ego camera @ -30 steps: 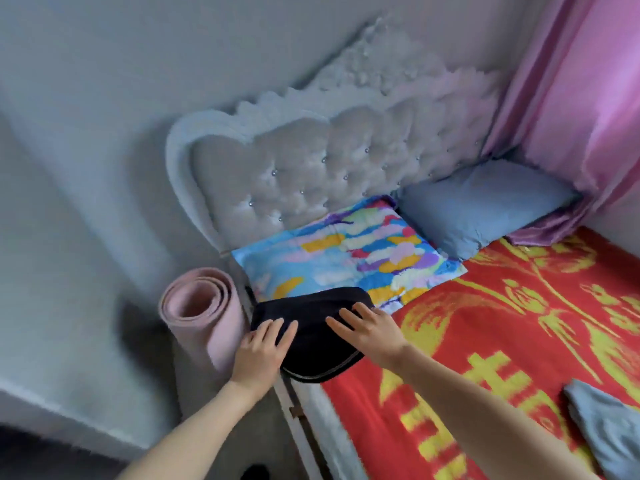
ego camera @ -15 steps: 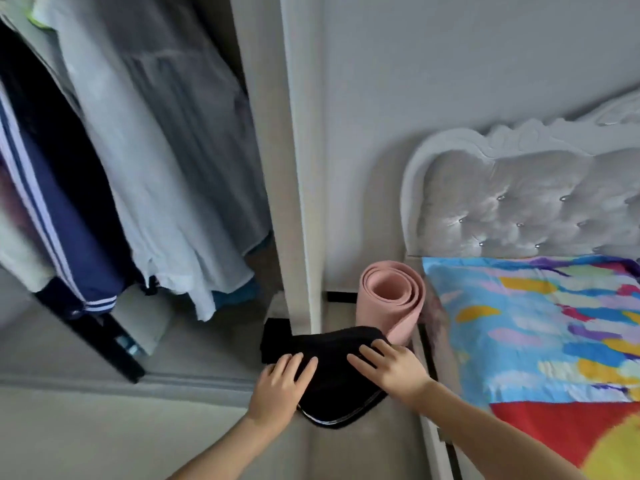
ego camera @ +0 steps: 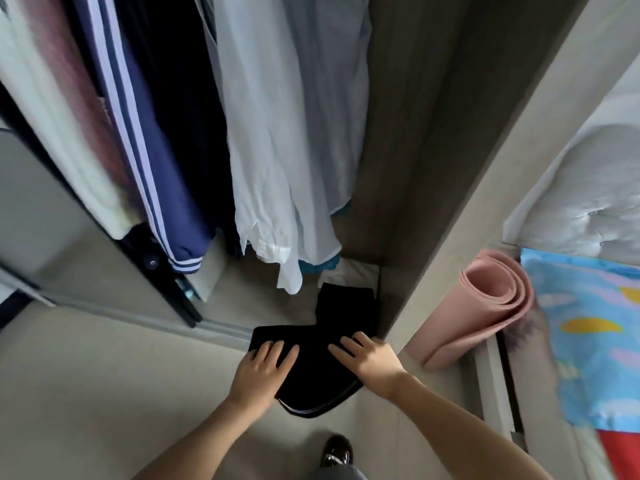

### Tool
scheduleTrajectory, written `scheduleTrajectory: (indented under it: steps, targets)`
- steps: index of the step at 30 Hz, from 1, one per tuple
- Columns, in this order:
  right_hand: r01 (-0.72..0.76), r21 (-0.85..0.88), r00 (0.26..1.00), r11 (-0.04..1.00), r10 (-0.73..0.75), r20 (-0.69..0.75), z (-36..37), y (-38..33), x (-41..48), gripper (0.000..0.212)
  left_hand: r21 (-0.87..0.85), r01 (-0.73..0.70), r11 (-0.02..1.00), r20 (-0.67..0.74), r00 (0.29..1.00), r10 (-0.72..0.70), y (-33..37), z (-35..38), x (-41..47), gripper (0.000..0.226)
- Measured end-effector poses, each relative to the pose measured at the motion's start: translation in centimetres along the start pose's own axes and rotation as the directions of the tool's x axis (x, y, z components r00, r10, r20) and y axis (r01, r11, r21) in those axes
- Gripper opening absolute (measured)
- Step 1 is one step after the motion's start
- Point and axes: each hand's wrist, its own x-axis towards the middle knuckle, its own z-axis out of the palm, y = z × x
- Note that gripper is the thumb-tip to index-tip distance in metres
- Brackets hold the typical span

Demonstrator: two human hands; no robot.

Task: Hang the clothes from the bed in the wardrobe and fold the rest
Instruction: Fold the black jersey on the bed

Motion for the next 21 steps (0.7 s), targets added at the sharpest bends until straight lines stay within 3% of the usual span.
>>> scheduleTrajectory:
  steps: [2,5,9,12,15,18,21]
  targets:
    - [0.004,0.015,1.0,1.0,-0.004,0.027,0.8,0.4,1.5,0.067,0.011,-0.029,1.0,-0.014,0.999,0.029,-1.0,0.8,0.7,0.037]
    - [0.032,0.002,0.999,0.999,-0.032,0.042,3.5,1.7,4.3,0.065,0.002,-0.006,1.0,0.008,1.0,0.006,-2.7,3.8,2.4,0.048]
    - [-0.005,0.006,0.996,1.0,0.005,0.084,8.7,3.9,8.6,0.068,0.025,-0.024,0.999,0.014,1.0,0.023,-5.1,9.3,5.5,0.037]
    - [-0.011,-0.01,0.993,1.0,0.012,0.12,14.1,5.2,11.2,0.063,0.02,-0.025,0.999,-0.005,1.0,0.025,-6.3,15.5,7.0,0.044]
    - [-0.05,-0.07,0.996,0.996,0.055,0.075,19.7,7.0,14.4,0.055,0.023,-0.049,0.999,-0.053,0.997,0.05,-8.1,22.1,9.8,0.044]
    - [-0.133,-0.157,0.991,0.979,0.13,-0.025,26.3,9.8,17.5,0.029,0.093,-0.085,0.992,-0.028,0.996,0.088,-9.0,30.2,13.7,0.045]
    - [-0.235,-0.217,0.965,0.947,0.202,-0.164,33.3,13.1,18.2,0.035,0.101,-0.149,0.984,-0.041,0.987,0.153,-8.6,38.1,17.6,0.043]
